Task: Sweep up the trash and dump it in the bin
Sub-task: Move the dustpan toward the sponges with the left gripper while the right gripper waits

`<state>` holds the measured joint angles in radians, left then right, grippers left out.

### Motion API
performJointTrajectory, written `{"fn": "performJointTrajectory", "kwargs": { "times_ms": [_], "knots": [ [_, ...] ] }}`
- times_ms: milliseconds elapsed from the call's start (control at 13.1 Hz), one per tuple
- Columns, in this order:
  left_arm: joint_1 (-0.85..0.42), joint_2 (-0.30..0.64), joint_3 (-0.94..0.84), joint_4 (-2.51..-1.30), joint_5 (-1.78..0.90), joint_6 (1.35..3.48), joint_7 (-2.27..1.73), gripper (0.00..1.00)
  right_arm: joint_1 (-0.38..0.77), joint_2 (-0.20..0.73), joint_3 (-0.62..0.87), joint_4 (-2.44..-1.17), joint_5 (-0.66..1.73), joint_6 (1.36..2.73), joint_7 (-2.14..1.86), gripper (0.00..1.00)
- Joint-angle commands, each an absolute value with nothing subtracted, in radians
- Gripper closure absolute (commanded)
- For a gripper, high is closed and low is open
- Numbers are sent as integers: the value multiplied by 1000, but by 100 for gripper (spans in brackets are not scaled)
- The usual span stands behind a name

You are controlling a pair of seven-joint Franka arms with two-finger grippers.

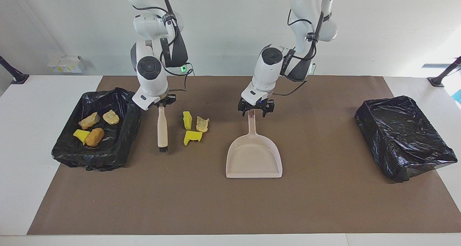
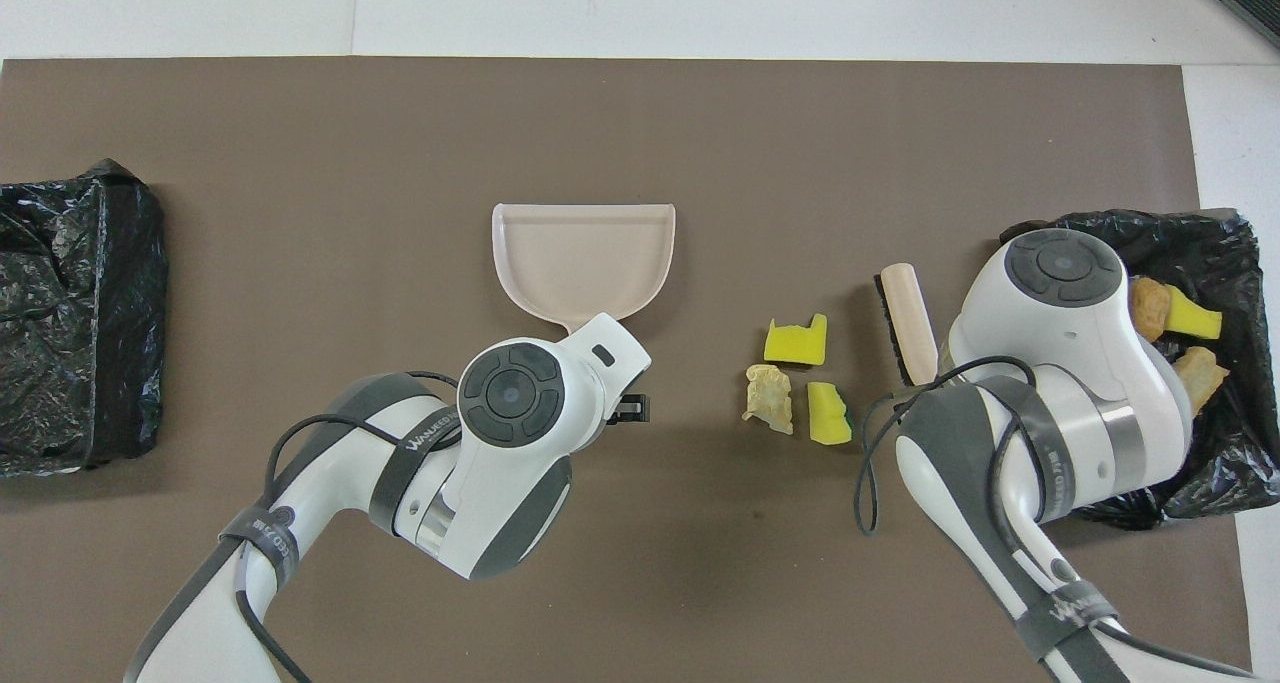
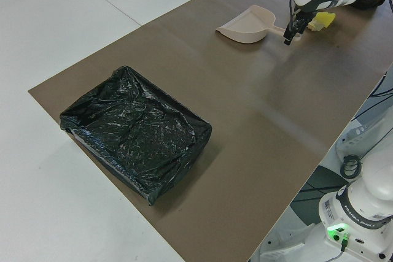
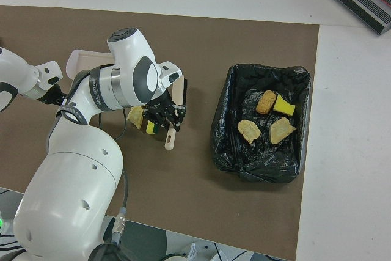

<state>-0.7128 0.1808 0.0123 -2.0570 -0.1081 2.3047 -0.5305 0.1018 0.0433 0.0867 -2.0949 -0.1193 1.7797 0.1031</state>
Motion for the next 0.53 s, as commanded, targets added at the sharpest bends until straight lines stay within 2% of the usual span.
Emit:
{"fn": "performJointTrajectory", "kwargs": {
  "times_ms": [0,76,153,229,305,458],
  "knots": [
    [-735,176,34,-2045,-66,2307,-514,54,91,25,95,-2123,-118,1775,83,100],
    [-732,178,31,-2040,-23,2309,-496,54,91,20,95,-2129,-115,1772,87,100],
    [-732,186,31,-2042,-23,2312,-492,59,92,17,95,-2131,-107,1757,89,100],
    [-736,184,31,-2042,-23,2303,-494,83,92,5,97,-2146,-100,1747,103,100],
    [-736,184,31,-2042,-23,2301,-494,99,95,-9,97,-2166,-71,1750,142,100],
    [-732,186,31,-2039,-21,2306,-492,100,104,-18,97,-2178,-19,1753,192,100]
  ]
}}
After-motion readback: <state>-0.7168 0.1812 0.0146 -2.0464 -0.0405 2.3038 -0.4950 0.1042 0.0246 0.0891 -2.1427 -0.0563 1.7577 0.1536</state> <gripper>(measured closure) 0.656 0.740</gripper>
